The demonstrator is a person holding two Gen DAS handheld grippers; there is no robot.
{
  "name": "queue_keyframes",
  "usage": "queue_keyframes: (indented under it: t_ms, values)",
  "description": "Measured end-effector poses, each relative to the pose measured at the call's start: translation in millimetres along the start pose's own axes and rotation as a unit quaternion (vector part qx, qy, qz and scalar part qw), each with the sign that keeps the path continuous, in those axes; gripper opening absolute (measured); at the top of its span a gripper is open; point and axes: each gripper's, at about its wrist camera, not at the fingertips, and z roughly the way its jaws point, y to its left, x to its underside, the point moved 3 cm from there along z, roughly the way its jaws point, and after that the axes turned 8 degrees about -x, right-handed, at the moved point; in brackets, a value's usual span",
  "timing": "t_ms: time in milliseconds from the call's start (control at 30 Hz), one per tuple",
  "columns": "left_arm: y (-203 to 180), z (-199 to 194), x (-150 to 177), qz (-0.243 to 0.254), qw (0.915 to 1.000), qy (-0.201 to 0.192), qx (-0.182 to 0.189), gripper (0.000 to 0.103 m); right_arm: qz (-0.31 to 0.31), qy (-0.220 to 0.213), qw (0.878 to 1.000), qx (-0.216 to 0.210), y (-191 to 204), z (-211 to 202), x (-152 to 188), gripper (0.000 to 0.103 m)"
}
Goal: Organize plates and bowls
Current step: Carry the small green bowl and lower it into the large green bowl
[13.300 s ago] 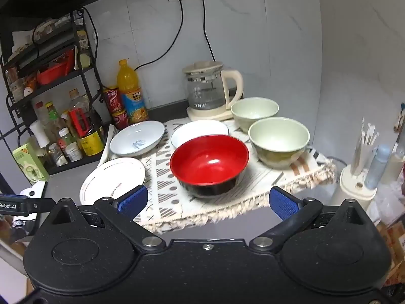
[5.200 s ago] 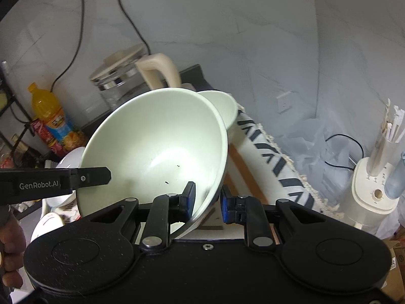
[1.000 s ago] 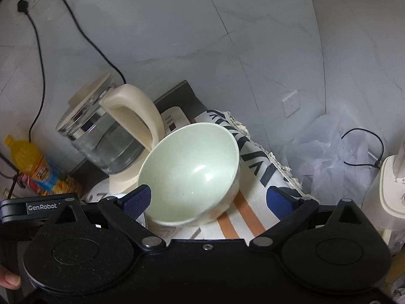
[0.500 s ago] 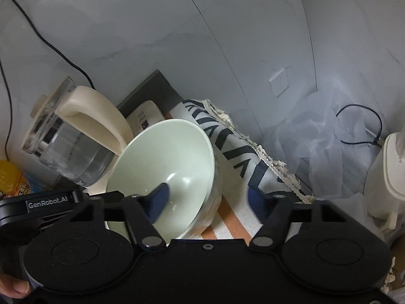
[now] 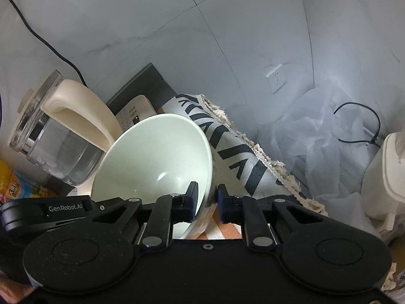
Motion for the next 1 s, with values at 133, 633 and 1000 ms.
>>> queue_keyframes:
  t_ms: [133,633,1000]
  values:
    - [1.0,-12.5,1.7,-0.003,0.9999,-0.01,0.003,0.011,-0.01,-0.006,1.0,0.001,3.9,-7.5,-1.3,0.015]
    - [20.1,-92.1,20.8,-0.023,0.9979,-0.052,0.029,0.011,-0.027,-0.032,0.999,-0.01,38.3,-71.6,1.1,0.015]
    - [55.3,-130.9,54.8,-0.046,0.997,-0.055,0.028,0.011,-0.063,-0.034,0.997,-0.02,71.8,-99.1,25.2,0.015]
